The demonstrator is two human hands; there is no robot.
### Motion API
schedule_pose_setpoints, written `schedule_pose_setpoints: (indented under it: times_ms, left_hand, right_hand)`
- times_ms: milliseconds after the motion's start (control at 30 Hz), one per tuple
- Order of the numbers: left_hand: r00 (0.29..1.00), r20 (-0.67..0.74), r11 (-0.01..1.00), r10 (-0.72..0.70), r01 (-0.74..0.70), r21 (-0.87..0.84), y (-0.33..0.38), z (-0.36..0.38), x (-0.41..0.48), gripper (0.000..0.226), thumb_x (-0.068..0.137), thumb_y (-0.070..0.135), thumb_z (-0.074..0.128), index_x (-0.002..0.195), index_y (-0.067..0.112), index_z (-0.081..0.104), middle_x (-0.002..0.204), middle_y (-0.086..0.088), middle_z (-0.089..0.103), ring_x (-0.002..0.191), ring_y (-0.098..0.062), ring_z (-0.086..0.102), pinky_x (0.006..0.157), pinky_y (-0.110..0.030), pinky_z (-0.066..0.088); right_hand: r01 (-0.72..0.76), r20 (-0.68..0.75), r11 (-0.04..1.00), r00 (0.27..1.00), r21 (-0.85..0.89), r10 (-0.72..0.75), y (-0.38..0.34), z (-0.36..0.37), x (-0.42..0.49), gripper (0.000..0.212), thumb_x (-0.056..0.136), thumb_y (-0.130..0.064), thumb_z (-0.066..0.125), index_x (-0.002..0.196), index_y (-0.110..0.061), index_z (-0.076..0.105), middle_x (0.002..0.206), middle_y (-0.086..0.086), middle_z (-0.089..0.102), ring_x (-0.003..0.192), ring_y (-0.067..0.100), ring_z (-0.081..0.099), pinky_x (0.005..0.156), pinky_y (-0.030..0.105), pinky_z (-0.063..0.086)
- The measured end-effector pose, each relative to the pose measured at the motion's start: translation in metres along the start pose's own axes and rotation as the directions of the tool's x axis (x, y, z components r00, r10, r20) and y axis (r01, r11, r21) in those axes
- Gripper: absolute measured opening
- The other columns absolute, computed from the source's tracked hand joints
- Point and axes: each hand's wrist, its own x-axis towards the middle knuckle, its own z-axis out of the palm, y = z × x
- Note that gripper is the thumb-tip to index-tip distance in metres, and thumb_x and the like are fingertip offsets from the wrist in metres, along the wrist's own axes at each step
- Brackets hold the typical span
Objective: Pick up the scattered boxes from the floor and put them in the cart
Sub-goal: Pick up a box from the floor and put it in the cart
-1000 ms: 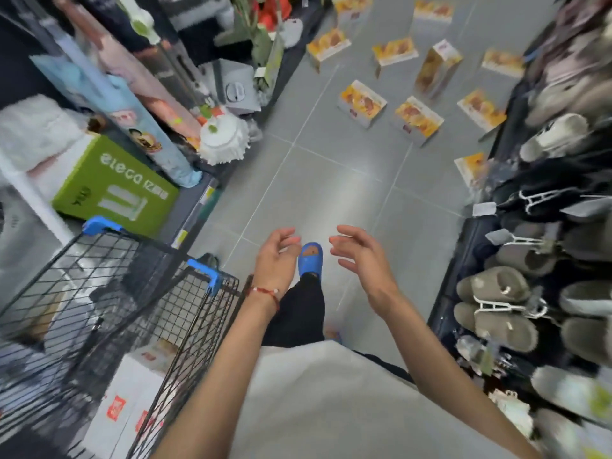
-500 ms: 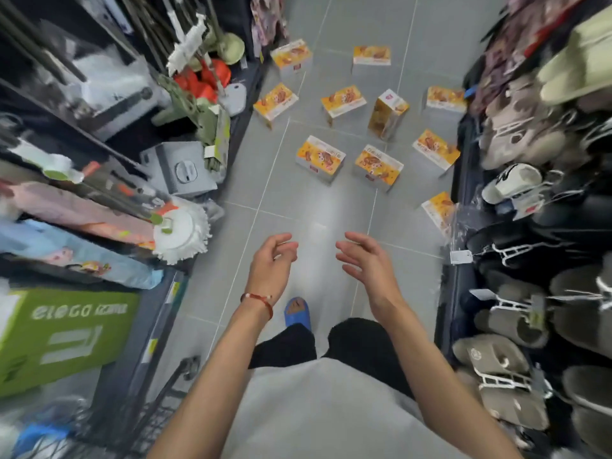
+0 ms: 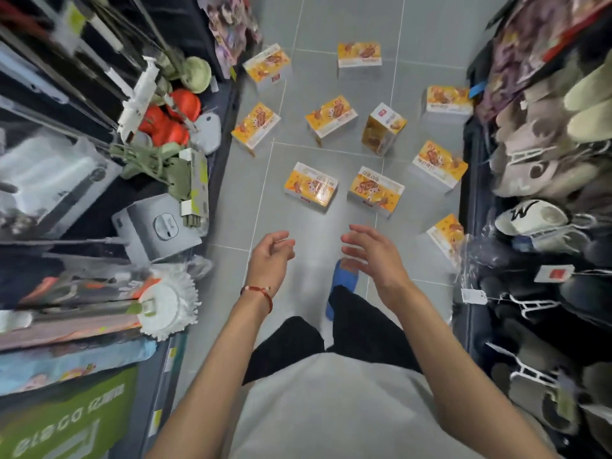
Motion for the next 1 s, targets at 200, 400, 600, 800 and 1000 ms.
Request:
schedule_pose_setpoints:
  times_ms: [200, 400, 600, 800, 1000]
  left_hand:
    - [0.999, 0.013, 0.999, -0.044, 0.044, 0.001, 0.063, 0.017, 0.082, 0.030, 0.099, 0.011, 0.052, 0.127, 0.014, 0.061, 0.119, -0.003, 0.069, 0.107, -0.020, 0.066, 0.102, -0.035, 0.047]
    - [0.983, 0.049, 0.984, -0.175, 0.173, 0.039, 0.088, 0.006, 0.184, 0.026, 0.095, 0.012, 0.061, 0.120, 0.012, 0.066, 0.107, -0.006, 0.066, 0.095, -0.022, 0.063, 0.092, -0.033, 0.048]
    - [0.955, 0.131, 0.950, -0.267, 0.239, 0.199, 0.088, -0.018, 0.293, 0.013, 0.083, 0.017, 0.066, 0.092, 0.025, 0.066, 0.110, -0.004, 0.070, 0.101, -0.026, 0.067, 0.091, -0.036, 0.049]
    - [0.941, 0.108, 0.924, -0.321, 0.286, 0.253, 0.067, -0.019, 0.384, 0.017, 0.090, 0.009, 0.063, 0.086, 0.025, 0.063, 0.102, -0.008, 0.070, 0.092, -0.025, 0.068, 0.067, -0.025, 0.043]
    - [0.925, 0.088, 0.857, -0.370, 0.303, 0.417, -0.006, -0.001, 0.470, 0.021, 0.094, 0.015, 0.058, 0.074, 0.022, 0.060, 0.094, -0.011, 0.064, 0.085, -0.027, 0.062, 0.067, -0.023, 0.050]
  right_hand:
    - [-0.084, -0.015, 0.995, 0.996, -0.056, 0.083, -0.065, 0.001, 0.073, 0.024, 0.103, -0.022, 0.058, 0.126, -0.022, 0.065, 0.116, 0.000, 0.073, 0.108, 0.018, 0.069, 0.101, 0.036, 0.053]
    - [-0.176, -0.086, 0.984, 0.981, -0.031, 0.173, -0.097, 0.029, 0.138, 0.026, 0.103, -0.020, 0.057, 0.128, -0.016, 0.064, 0.112, 0.000, 0.072, 0.102, 0.020, 0.068, 0.095, 0.035, 0.049]
    - [-0.199, -0.188, 0.980, 0.964, -0.026, 0.190, -0.107, 0.067, 0.201, 0.019, 0.103, -0.018, 0.056, 0.120, -0.020, 0.065, 0.119, 0.007, 0.071, 0.100, 0.021, 0.067, 0.099, 0.039, 0.051]
    - [-0.307, -0.237, 0.952, 0.925, 0.000, 0.298, -0.075, 0.092, 0.273, 0.019, 0.100, -0.017, 0.061, 0.117, -0.017, 0.068, 0.119, 0.014, 0.071, 0.092, 0.019, 0.065, 0.076, 0.026, 0.050]
    - [-0.304, -0.305, 0.952, 0.910, -0.032, 0.281, -0.013, 0.105, 0.361, 0.019, 0.098, -0.015, 0.058, 0.090, -0.029, 0.068, 0.115, 0.012, 0.071, 0.105, 0.028, 0.066, 0.095, 0.041, 0.053]
